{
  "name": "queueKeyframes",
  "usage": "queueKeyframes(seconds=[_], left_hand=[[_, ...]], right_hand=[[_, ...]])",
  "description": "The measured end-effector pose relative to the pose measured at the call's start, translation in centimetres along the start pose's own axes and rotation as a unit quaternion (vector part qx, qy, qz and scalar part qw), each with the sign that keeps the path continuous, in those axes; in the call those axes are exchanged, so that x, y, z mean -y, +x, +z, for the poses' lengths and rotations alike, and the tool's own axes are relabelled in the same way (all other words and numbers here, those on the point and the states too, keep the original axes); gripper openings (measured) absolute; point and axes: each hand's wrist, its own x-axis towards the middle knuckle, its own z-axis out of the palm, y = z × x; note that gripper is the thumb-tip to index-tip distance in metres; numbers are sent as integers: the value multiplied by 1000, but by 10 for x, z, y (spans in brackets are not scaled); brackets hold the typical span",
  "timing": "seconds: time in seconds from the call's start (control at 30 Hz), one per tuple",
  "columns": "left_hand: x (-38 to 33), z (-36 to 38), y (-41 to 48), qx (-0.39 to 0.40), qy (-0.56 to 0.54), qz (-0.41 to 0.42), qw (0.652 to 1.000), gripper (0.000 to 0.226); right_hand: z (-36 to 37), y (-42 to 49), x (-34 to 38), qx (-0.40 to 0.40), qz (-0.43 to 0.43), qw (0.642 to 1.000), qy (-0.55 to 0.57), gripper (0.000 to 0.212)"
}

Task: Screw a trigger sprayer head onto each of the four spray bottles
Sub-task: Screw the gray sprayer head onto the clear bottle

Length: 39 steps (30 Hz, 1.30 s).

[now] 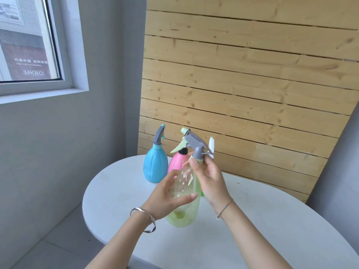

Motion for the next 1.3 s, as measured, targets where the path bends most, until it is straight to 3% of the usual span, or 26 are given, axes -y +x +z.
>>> queueKeyframes(seconds=[0.1, 0.23, 0.33, 0.4, 0.47, 0.53, 0.6, 0.7, 0.8, 0.97, 1.13, 1.3], left_hand=[[15, 1, -1, -2, 11, -10, 1000, 60], [29, 0, 1, 1, 21, -38, 999, 57], [30, -6, 3, 41, 33, -64, 997, 62], [22, -18, 6, 91, -1, -90, 992, 72], [5, -34, 10, 60, -84, -88, 991, 85], [-16, -45, 16, -27, -125, -35, 991, 67], [-33, -43, 23, -58, -122, 46, 990, 38], [-43, -34, 27, -92, -141, 68, 983, 25], [-44, -36, 31, -94, -115, 82, 986, 26], [-46, -41, 35, -89, -67, 114, 987, 26], [-43, -41, 36, -95, -26, 127, 987, 16], [-46, -40, 34, -90, -21, 132, 987, 18]], right_hand=[[-1, -4, -10, 18, 26, 999, -32, 10], [-5, -6, -22, 22, 53, 998, -19, 28], [-5, -5, -25, 31, 60, 998, -21, 25], [-3, -5, -24, 53, 61, 996, -27, 20], [1, -7, -26, 78, 61, 994, -37, 17], [5, -8, -29, 81, 65, 994, -31, 22], [7, -7, -29, 78, 65, 995, -20, 28], [8, -6, -29, 73, 63, 995, -9, 33], [10, -5, -30, 50, 56, 997, -7, 32], [3, -7, -29, 116, 89, 989, 6, 30], [13, -7, -37, 3, 75, 997, -8, 31], [7, -9, -32, 78, 103, 990, 62, 31]])
